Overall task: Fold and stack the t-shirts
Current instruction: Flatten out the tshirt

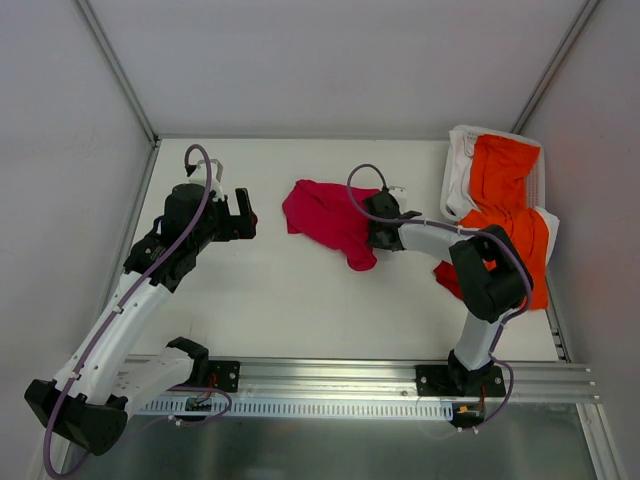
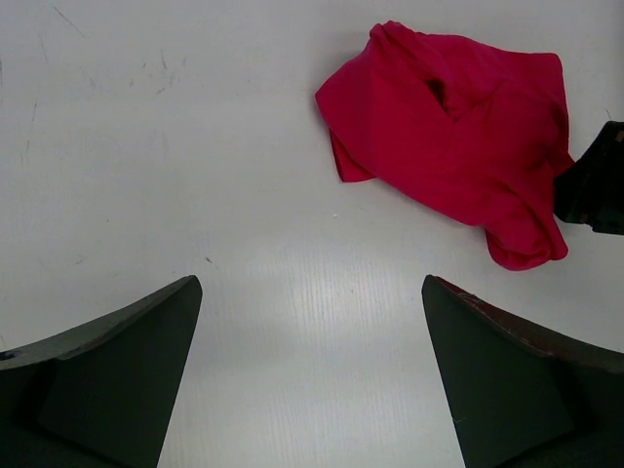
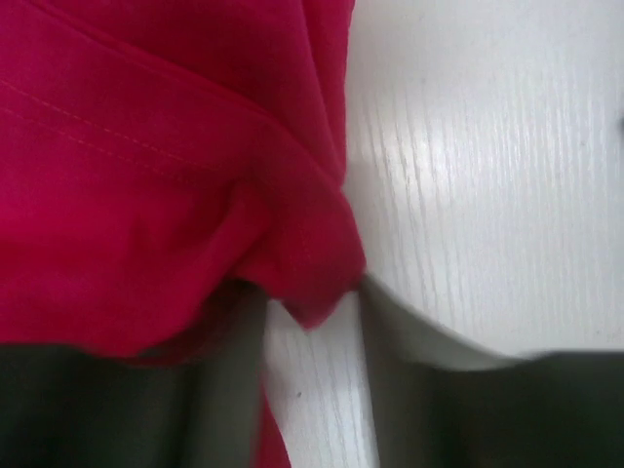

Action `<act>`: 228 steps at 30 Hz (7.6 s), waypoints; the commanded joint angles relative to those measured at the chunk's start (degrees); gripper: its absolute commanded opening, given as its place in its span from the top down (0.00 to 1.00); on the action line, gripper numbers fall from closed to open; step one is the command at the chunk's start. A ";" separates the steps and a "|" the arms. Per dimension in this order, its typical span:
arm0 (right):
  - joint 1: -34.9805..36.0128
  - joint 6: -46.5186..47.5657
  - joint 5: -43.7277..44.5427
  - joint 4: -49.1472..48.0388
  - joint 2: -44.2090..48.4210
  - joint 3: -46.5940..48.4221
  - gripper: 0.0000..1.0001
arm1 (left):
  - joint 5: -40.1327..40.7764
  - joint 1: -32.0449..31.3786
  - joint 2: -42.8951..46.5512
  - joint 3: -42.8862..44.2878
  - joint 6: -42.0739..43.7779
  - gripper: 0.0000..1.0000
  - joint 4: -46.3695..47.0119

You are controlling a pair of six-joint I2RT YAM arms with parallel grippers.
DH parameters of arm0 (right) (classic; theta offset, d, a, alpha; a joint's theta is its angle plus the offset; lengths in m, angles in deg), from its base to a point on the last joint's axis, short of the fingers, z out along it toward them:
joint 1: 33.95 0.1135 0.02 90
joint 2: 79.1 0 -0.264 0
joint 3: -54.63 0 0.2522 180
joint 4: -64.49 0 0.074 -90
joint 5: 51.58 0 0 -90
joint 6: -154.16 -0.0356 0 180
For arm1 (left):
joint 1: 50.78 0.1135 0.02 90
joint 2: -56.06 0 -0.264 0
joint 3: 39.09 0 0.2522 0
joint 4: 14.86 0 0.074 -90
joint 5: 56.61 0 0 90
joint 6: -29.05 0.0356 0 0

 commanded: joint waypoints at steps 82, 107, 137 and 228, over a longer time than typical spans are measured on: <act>36.37 53.89 44.26 -4.59 28.51 31.04 1.00 | -12.38 -0.35 -2.44 3.33 0.50 0.01 0.24; 34.18 10.31 58.86 40.32 64.54 -0.35 0.99 | 1.41 -27.07 -26.10 -1.50 -22.17 0.04 -4.25; 15.01 9.34 51.57 40.41 66.57 -2.54 1.00 | 13.10 -43.50 -38.74 1.04 -33.51 0.11 -15.50; 13.87 40.89 -19.53 16.07 64.63 30.60 1.00 | 32.99 -43.41 -3.86 72.85 8.67 1.00 -33.35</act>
